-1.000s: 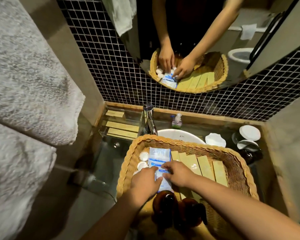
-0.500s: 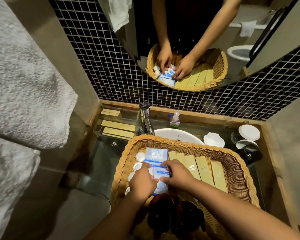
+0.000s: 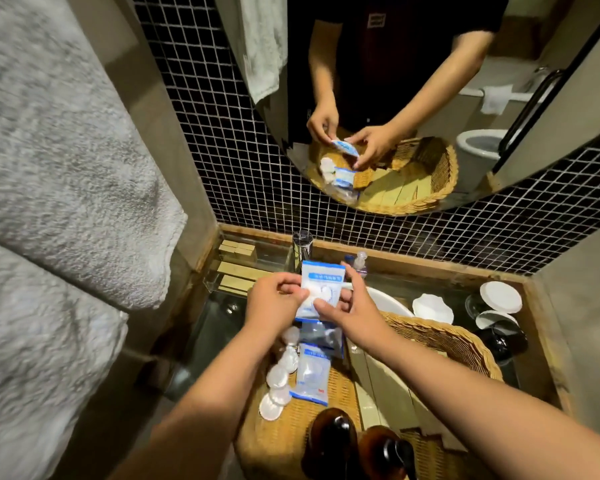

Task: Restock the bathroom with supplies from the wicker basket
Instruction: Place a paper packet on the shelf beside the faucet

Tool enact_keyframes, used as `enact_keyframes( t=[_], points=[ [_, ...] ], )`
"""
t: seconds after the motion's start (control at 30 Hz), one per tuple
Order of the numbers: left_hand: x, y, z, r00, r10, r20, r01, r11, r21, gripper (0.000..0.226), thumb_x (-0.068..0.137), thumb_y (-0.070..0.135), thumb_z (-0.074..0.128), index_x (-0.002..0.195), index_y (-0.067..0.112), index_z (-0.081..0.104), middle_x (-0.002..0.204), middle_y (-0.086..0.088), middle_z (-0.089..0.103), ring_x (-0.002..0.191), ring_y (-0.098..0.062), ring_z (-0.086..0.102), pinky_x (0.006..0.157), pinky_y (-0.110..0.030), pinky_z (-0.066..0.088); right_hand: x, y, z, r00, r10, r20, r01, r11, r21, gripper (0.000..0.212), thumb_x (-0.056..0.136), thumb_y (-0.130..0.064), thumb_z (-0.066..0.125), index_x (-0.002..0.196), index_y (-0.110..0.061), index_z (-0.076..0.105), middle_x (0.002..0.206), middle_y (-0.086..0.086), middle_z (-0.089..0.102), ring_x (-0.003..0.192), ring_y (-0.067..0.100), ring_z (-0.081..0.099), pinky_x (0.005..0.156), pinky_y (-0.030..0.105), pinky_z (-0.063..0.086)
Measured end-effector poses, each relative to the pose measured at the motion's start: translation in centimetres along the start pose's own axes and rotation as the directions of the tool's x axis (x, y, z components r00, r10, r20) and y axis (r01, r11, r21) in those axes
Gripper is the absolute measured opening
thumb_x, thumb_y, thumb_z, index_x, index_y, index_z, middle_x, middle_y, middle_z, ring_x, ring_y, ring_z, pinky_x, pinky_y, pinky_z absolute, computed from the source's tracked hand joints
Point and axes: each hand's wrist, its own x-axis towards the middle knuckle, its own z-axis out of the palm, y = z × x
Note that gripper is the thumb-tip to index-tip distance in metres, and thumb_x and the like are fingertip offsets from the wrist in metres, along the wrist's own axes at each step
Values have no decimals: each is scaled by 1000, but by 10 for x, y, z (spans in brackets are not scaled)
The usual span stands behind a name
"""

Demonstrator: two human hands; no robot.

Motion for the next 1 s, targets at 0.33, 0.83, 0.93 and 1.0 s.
enact_keyframes(
  t=[0.33,0.83,0.93,1.0],
  points=[
    [43,59,-58,978,89,-188,-128,970,-208,19,85,13,77,90,30,71,86,8,73,78,0,70,69,-20,58,49,-103,31,983,-182,36,182,983,17,61,91,2,67,144,-10,40,131,12,64,116,23,66,98,41,55],
    [116,19,-70,918,43,-395,-105,985,-136,30,90,14,67,120,17,62,110,1,68,86,-5,66,68,-12,53,142,-94,102,937,-341,-77,256,819,-514,31,91,-20,69,122,-17,66,108,0,62,91,4,57,76,16,42],
    [131,-8,-60,932,0,-363,-50,991,-126,28,90,16,69,116,17,62,110,-2,70,88,-11,68,74,-18,54,156,-70,112,948,-288,-137,175,828,-532,27,88,-13,67,116,-13,69,105,8,66,96,23,61,84,36,48],
    [141,-27,-53,943,-3,-332,-36,993,-111,25,88,14,70,112,18,63,108,-3,71,89,-10,68,78,-20,54,163,-55,116,960,-214,-181,96,857,-506,33,84,-2,62,116,-7,67,107,13,67,99,27,61,87,36,48]
  ],
)
